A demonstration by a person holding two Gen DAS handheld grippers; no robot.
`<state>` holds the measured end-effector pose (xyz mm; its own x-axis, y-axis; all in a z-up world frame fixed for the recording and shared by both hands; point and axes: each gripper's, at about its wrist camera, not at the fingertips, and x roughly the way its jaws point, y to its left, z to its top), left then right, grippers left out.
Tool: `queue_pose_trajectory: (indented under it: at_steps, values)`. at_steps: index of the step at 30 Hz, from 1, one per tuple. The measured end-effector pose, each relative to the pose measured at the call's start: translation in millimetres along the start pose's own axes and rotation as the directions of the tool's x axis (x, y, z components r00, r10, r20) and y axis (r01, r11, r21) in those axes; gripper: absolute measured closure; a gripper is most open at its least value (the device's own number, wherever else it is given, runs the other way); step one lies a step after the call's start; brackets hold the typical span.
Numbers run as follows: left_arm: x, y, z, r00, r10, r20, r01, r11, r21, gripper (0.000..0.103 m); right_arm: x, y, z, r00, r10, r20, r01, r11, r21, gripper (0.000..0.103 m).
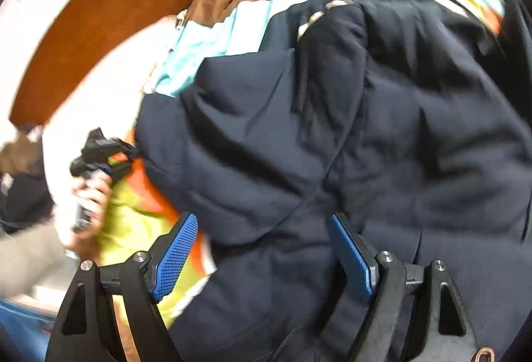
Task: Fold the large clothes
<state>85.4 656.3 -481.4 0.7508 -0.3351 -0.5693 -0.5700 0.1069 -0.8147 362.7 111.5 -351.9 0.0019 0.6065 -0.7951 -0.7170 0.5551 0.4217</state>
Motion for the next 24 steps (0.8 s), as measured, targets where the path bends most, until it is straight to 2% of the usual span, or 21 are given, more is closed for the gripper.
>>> queue_pose_trajectory:
  at_steps: [2,3,5,6,10,14,15,16,17,18,19,20,22,24]
  values:
    - [-2.6,-7.0,-1.2,1.000,-0.001,0.013,0.000,0.998,0.055,0.102,7.9,5.7,6.0,0.998,-0.062,0.003,0.062,0.996,-0.068,0.040]
    - [-4.4,-10.0,-1.7,1.000,0.002,0.018,-0.003,0.997,0.073,0.102,12.2,7.0,8.7,0.996,-0.086,-0.004,0.085,0.992,-0.089,0.045]
    - [-10.2,-14.0,-3.8,0.999,-0.021,0.038,0.017,0.996,0.089,0.103,21.0,6.4,12.1,0.993,-0.116,-0.020,0.113,0.987,-0.112,0.068]
    - [-19.3,-14.4,-6.8,0.997,-0.049,0.057,0.043,0.995,0.090,0.103,24.6,4.6,12.4,0.991,-0.128,-0.030,0.124,0.986,-0.114,0.070]
    - [-44.2,-14.6,-12.9,0.986,-0.124,0.107,0.116,0.990,0.085,0.103,37.3,-2.0,13.2,0.989,-0.137,-0.053,0.132,0.986,-0.100,0.070]
    - [-47.4,2.5,-14.2,0.994,-0.082,0.072,0.081,0.997,0.008,0.103,37.9,-5.3,12.7,0.991,-0.123,-0.061,0.118,0.989,-0.086,0.070]
    - [-45.1,8.1,-17.6,0.997,-0.065,0.053,0.065,0.998,-0.008,0.100,37.6,-5.7,12.9,0.991,-0.116,-0.062,0.110,0.990,-0.084,0.070]
    - [-36.7,6.5,-16.3,0.997,-0.067,0.036,0.068,0.998,-0.017,0.096,37.8,-6.0,12.9,0.992,-0.111,-0.064,0.106,0.991,-0.082,0.070]
    - [-33.1,8.8,-18.7,0.996,-0.085,0.023,0.085,0.996,-0.020,0.082,37.1,-5.2,13.0,0.992,-0.109,-0.067,0.104,0.991,-0.081,0.070]
    - [-31.7,9.0,-22.1,0.996,-0.090,0.019,0.091,0.996,-0.018,0.063,39.2,-4.1,14.1,0.992,-0.106,-0.071,0.100,0.992,-0.082,0.070]
    - [-34.2,9.2,-25.6,0.996,-0.084,0.029,0.084,0.996,-0.011,0.056,42.4,-2.1,15.1,0.992,-0.104,-0.075,0.098,0.992,-0.082,0.070]
    - [-35.9,8.9,-27.3,0.996,-0.075,0.052,0.076,0.997,-0.005,0.052,43.6,-0.6,16.4,0.992,-0.102,-0.080,0.095,0.992,-0.084,0.070]
    - [-37.5,9.7,-27.1,0.995,-0.065,0.081,0.066,0.998,-0.009,0.052,44.5,0.2,17.1,0.992,-0.098,-0.084,0.090,0.992,-0.090,0.070]
    - [-34.4,7.8,-26.8,0.996,-0.044,0.076,0.043,0.999,0.019,0.052,46.2,2.4,17.7,0.992,-0.092,-0.086,0.085,0.992,-0.089,0.070]
